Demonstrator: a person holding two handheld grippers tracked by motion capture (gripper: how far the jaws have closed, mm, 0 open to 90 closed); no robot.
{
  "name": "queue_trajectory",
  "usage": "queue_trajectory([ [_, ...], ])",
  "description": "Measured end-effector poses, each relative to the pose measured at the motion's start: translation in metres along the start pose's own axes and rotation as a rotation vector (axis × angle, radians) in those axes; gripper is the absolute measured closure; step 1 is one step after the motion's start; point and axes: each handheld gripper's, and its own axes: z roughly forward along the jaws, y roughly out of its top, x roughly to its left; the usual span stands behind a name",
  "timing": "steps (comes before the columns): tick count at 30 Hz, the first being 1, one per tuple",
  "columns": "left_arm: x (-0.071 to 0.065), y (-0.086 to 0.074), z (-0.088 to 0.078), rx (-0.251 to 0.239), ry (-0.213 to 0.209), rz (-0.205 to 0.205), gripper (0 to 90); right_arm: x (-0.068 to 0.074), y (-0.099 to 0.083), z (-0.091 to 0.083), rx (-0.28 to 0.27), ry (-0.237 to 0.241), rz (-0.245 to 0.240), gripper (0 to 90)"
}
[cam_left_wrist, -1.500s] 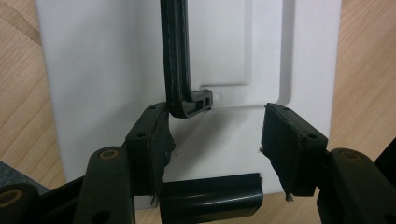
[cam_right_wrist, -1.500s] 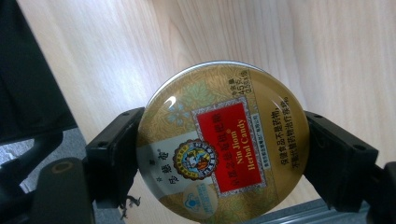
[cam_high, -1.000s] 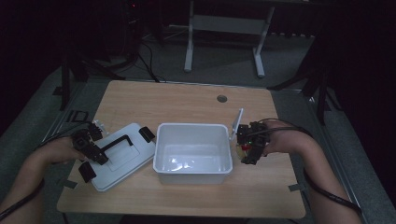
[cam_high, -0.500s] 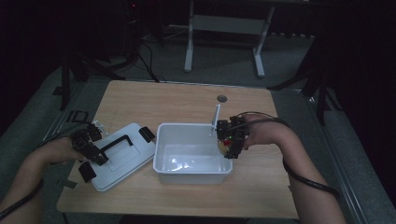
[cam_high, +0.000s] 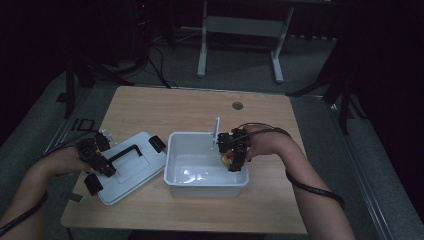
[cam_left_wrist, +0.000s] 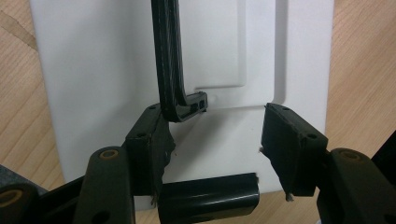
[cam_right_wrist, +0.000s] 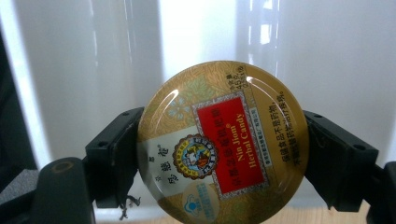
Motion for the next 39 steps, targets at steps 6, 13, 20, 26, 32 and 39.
queue_trajectory([
  [6, 0.000, -0.001, 0.001, 0.002, -0.002, -0.002, 41.6, -0.004, 0.003, 0.016, 0.021, 0.003, 0.008, 20.1],
  [13, 0.001, -0.001, 0.002, 0.004, -0.002, -0.001, 41.6, -0.005, 0.007, 0.037, 0.050, 0.007, -0.003, 20.1],
  [20, 0.001, 0.000, 0.003, 0.004, -0.005, 0.001, 41.6, -0.007, 0.014, 0.050, 0.063, 0.013, 0.020, 20.0],
  [26, 0.001, -0.001, 0.005, 0.006, -0.007, 0.000, 41.6, -0.010, 0.016, 0.059, 0.082, -0.003, 0.037, 20.0],
  [32, 0.001, -0.001, 0.004, 0.006, -0.005, 0.006, 41.6, -0.012, 0.017, 0.060, 0.090, -0.002, 0.046, 20.0],
  [39, 0.001, -0.001, 0.003, 0.004, -0.004, 0.006, 41.6, -0.011, 0.019, 0.074, 0.134, -0.027, 0.042, 20.0],
])
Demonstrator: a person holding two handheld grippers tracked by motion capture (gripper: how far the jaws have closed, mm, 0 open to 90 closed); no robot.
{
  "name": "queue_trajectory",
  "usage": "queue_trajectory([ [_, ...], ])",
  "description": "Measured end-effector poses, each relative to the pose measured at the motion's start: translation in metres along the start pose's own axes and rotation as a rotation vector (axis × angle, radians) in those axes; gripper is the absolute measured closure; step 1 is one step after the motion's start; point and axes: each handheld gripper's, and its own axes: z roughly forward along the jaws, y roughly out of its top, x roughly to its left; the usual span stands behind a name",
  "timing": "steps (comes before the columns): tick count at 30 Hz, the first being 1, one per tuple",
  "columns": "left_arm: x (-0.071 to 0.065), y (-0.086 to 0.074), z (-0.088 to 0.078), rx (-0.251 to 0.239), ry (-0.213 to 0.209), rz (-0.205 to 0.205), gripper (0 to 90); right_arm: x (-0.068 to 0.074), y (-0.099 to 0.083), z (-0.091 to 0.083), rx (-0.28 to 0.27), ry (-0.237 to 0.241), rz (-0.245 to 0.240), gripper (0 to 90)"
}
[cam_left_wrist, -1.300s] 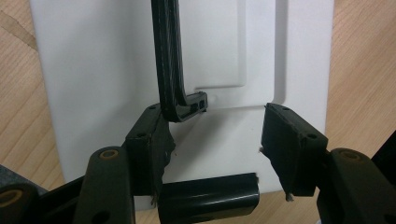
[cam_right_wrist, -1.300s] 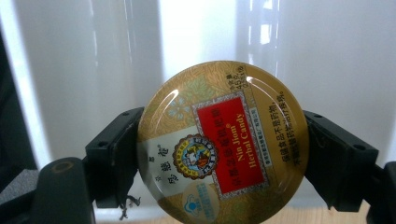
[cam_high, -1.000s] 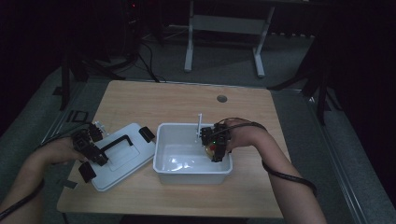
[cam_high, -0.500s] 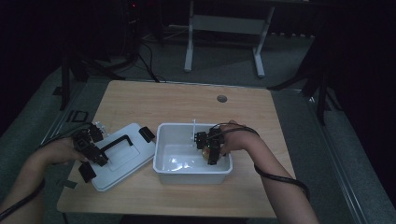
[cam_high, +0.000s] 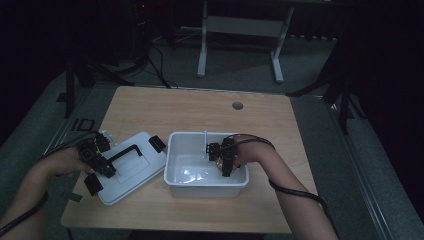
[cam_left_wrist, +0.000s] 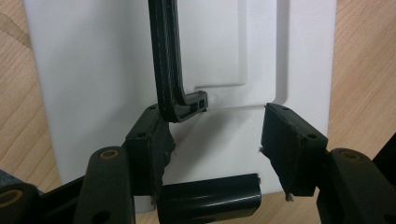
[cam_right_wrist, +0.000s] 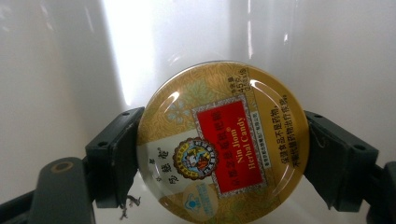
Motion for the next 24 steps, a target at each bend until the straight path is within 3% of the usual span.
queue_trajectory([
  [7, 0.001, -0.001, 0.001, -0.001, -0.001, -0.002, 41.6, 0.001, 0.004, 0.015, 0.045, 0.035, -0.007, 20.0],
  [14, 0.000, 0.000, 0.001, -0.001, 0.000, -0.001, 41.7, 0.000, 0.004, 0.016, 0.047, 0.051, -0.007, 19.9],
  [24, 0.001, -0.002, 0.004, 0.005, -0.003, -0.004, 41.6, -0.002, 0.008, 0.019, 0.104, 0.082, 0.011, 18.8],
])
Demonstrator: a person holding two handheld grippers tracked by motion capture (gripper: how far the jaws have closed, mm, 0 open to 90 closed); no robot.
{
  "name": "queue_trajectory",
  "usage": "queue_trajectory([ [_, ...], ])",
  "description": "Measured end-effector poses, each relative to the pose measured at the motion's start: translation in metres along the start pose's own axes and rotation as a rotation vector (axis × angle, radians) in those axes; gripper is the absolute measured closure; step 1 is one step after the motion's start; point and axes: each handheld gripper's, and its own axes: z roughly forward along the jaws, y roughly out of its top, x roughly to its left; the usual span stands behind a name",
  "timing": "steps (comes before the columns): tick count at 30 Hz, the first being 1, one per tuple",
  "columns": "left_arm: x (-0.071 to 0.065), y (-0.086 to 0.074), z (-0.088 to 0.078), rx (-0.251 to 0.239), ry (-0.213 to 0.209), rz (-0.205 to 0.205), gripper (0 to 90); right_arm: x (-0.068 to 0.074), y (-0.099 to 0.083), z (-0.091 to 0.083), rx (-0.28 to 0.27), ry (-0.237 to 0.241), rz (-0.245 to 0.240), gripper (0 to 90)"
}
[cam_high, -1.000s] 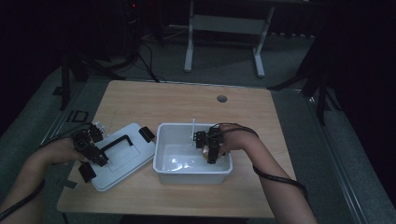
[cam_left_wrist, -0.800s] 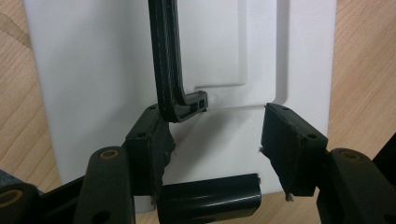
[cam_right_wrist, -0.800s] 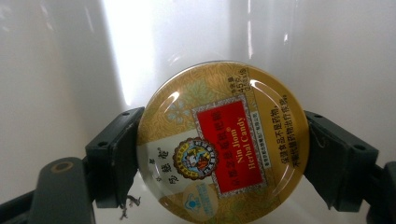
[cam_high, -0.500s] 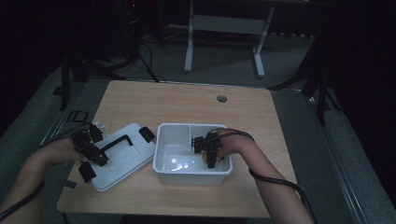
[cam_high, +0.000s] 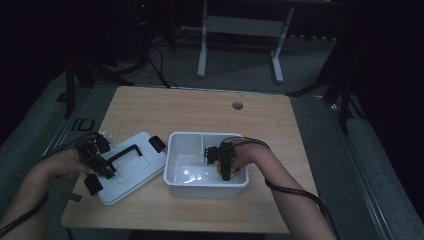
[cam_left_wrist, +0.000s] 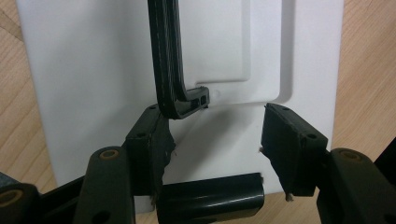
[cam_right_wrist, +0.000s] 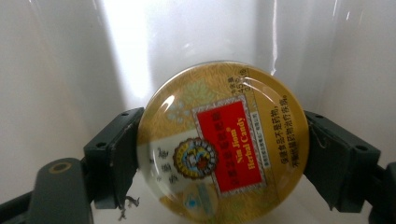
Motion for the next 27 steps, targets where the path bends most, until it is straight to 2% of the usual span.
queue_trajectory([
  [4, 0.000, 0.000, -0.001, 0.000, 0.001, 0.001, 41.6, 0.000, 0.000, 0.000, 0.003, 0.009, -0.003, 15.3],
  [8, 0.000, 0.001, -0.002, 0.002, 0.005, 0.001, 41.6, 0.002, -0.002, -0.004, -0.019, 0.004, -0.008, 13.7],
  [10, 0.000, 0.001, -0.003, 0.003, 0.010, -0.001, 41.6, 0.002, -0.005, -0.011, -0.042, 0.011, -0.004, 13.7],
  [14, -0.001, 0.001, -0.003, 0.007, 0.008, 0.000, 41.6, 0.004, -0.012, -0.029, -0.085, -0.006, 0.010, 13.8],
  [16, -0.001, 0.002, -0.003, 0.007, 0.009, -0.001, 41.6, 0.005, -0.015, -0.035, -0.099, -0.002, 0.007, 13.2],
  [19, -0.001, 0.002, -0.003, 0.009, 0.015, -0.004, 41.6, 0.007, -0.020, -0.044, -0.122, -0.033, -0.002, 12.9],
  [22, -0.002, 0.002, -0.003, 0.011, 0.012, 0.000, 41.6, 0.007, -0.025, -0.051, -0.153, -0.033, 0.006, 12.9],
  [27, -0.002, 0.004, -0.004, 0.013, 0.012, -0.003, 41.6, 0.012, -0.037, -0.067, -0.222, -0.042, -0.007, 12.1],
])
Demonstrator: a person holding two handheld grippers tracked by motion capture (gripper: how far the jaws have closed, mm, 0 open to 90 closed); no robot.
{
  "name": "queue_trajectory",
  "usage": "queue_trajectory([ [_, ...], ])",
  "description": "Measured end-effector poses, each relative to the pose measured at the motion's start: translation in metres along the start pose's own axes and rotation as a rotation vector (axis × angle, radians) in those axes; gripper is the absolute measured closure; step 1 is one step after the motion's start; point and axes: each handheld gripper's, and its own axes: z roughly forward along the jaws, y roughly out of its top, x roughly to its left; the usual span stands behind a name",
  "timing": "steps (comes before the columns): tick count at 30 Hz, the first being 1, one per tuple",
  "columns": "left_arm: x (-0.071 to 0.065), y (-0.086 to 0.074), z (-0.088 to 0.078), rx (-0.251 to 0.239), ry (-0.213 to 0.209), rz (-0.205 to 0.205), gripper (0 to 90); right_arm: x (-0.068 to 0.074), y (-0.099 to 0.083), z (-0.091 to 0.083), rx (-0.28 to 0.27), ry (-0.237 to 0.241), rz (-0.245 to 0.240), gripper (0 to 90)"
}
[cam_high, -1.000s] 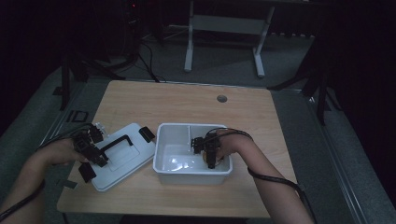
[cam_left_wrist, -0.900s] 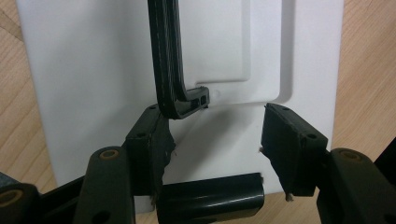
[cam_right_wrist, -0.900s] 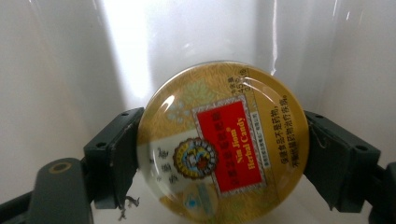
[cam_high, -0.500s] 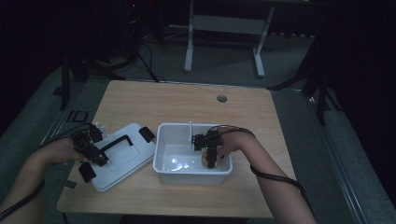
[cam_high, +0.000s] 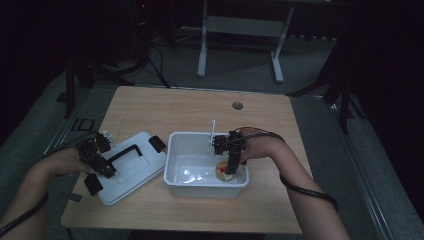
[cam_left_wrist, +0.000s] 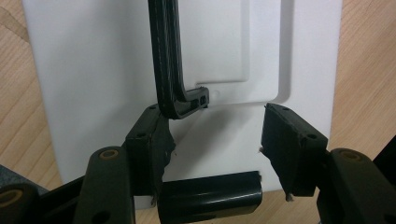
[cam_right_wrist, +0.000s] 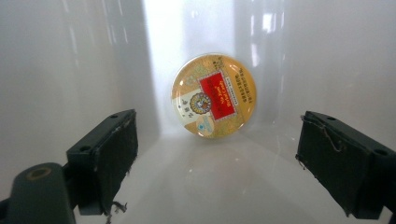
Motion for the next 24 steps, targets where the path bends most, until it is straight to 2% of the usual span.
queue_trajectory([
  [4, -0.001, 0.001, -0.001, -0.004, -0.004, 0.003, 41.6, 0.003, -0.007, -0.018, -0.048, -0.023, 0.010, 12.8],
  [7, -0.001, 0.001, -0.001, -0.004, -0.004, -0.003, 41.6, 0.003, -0.015, -0.026, -0.052, -0.055, 0.015, 13.0],
  [11, 0.000, 0.000, 0.000, 0.010, -0.008, -0.003, 41.6, 0.002, -0.033, -0.035, -0.065, -0.072, 0.049, 13.8],
  [13, 0.000, 0.000, 0.001, 0.013, -0.004, -0.004, 41.6, 0.002, -0.041, -0.036, -0.063, -0.084, 0.051, 13.9],
  [21, -0.001, 0.001, 0.000, 0.015, -0.007, -0.004, 41.6, 0.001, -0.076, -0.037, -0.074, -0.076, 0.121, 13.4],
  [24, -0.001, 0.001, 0.000, 0.010, -0.006, -0.002, 41.6, 0.000, -0.087, -0.034, -0.081, -0.078, 0.131, 13.4],
])
